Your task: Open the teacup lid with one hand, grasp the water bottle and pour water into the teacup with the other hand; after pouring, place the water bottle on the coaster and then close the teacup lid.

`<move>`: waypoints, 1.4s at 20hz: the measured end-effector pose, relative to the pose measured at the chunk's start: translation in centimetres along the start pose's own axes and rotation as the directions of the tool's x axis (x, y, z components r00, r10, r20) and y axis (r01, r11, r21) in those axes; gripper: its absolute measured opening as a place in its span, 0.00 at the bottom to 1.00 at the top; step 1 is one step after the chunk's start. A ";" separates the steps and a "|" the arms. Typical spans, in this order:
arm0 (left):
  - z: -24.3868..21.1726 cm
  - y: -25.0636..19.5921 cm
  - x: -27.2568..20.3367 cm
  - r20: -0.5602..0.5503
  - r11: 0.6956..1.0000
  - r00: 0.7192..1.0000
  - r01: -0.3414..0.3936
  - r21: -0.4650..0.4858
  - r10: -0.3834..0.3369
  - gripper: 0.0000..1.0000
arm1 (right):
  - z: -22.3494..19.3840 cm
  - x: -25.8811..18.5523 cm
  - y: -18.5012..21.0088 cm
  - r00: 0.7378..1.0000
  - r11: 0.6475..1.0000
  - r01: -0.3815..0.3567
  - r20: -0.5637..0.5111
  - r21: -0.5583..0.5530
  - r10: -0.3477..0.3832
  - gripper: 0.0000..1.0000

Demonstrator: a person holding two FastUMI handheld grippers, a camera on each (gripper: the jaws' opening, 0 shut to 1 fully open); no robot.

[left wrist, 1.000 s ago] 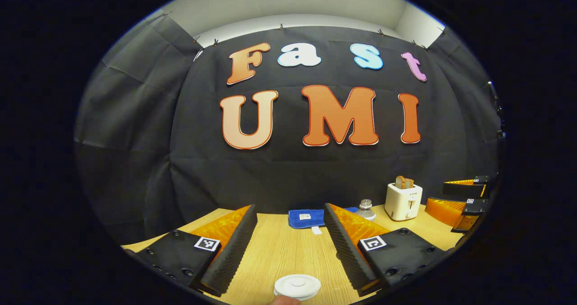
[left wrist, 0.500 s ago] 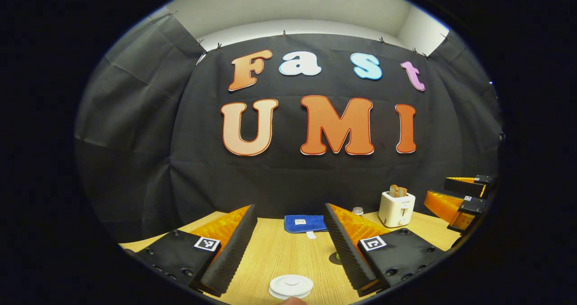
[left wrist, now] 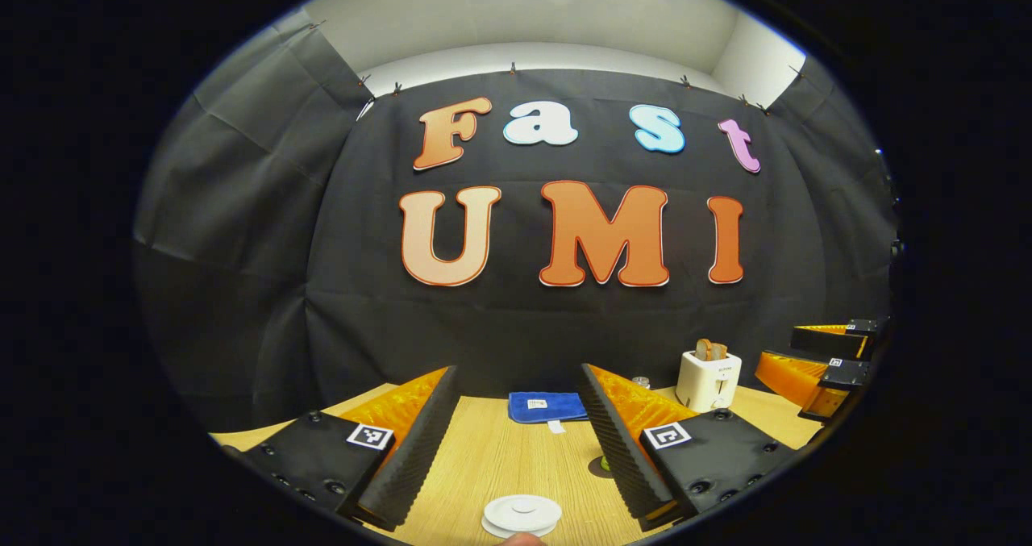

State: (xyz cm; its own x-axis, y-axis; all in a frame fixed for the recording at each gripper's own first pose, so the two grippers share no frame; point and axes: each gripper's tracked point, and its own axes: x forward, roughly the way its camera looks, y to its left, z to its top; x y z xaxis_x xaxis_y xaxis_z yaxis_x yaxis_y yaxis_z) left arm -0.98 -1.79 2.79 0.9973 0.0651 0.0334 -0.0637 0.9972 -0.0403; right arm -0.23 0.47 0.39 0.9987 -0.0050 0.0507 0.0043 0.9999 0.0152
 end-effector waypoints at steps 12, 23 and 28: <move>-0.3 -0.9 0.5 0.009 1.000 1.000 0.025 -0.015 -0.025 0.97 | -1.1 0.4 -0.1 1.000 1.000 -0.004 -0.016 0.008 0.004 0.96; -1.7 -0.9 1.3 -0.016 0.999 0.999 0.029 -0.032 -0.029 0.97 | -2.6 1.0 -0.7 0.999 1.000 0.002 -0.050 0.017 -0.001 0.96; -2.1 -0.2 1.6 -0.024 1.000 1.000 0.014 -0.023 -0.015 0.97 | -2.7 1.3 -0.2 0.998 1.000 -0.008 -0.055 0.010 0.009 0.96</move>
State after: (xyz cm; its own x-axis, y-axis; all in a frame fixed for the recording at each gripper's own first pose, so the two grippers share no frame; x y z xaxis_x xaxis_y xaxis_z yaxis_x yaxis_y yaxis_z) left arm 0.74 -2.01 0.74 0.9987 0.0494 0.0096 -0.0487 0.9968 -0.0630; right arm 1.20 0.27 -2.29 1.0000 0.0046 -0.0043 -0.0045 0.9997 0.0252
